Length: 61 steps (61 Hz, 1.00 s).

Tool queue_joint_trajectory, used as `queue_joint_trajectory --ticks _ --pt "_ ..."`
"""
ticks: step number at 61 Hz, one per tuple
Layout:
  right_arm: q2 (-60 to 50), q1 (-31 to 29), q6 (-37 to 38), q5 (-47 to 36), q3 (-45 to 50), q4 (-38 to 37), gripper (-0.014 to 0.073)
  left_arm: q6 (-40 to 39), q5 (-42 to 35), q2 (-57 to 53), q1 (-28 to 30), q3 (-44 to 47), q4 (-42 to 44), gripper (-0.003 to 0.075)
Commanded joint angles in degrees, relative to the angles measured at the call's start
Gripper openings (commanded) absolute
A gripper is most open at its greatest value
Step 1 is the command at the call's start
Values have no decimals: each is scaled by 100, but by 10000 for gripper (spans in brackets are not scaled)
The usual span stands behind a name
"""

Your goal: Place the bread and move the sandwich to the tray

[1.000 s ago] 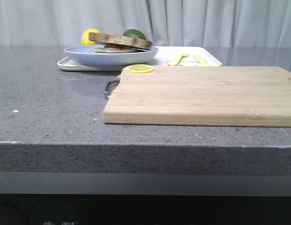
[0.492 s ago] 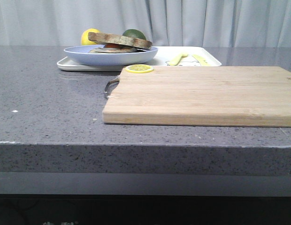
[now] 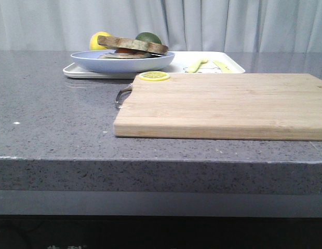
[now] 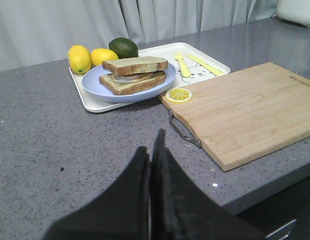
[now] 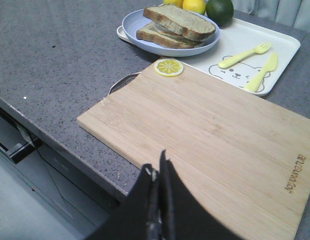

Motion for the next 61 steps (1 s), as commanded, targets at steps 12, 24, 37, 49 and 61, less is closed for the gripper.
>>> queue_joint_trajectory --ticks 12,24,37,49,61 --pt "34 -26 -5 -391 -149 78 -71 -8 -683 -166 -12 81 -135 -20" --pt "34 -26 -5 -391 -149 78 -71 -8 -961 -657 735 708 -147 -20" --pt "34 -26 -5 -391 -149 78 -71 -865 -1690 -863 1014 1294 367 -20" --pt "34 -26 -5 -391 -149 78 -71 -2668 -2288 -1280 1002 2209 1756 -20" --pt "34 -26 -5 -391 -149 78 -71 -2668 -3314 -1647 1117 3263 1759 -20"
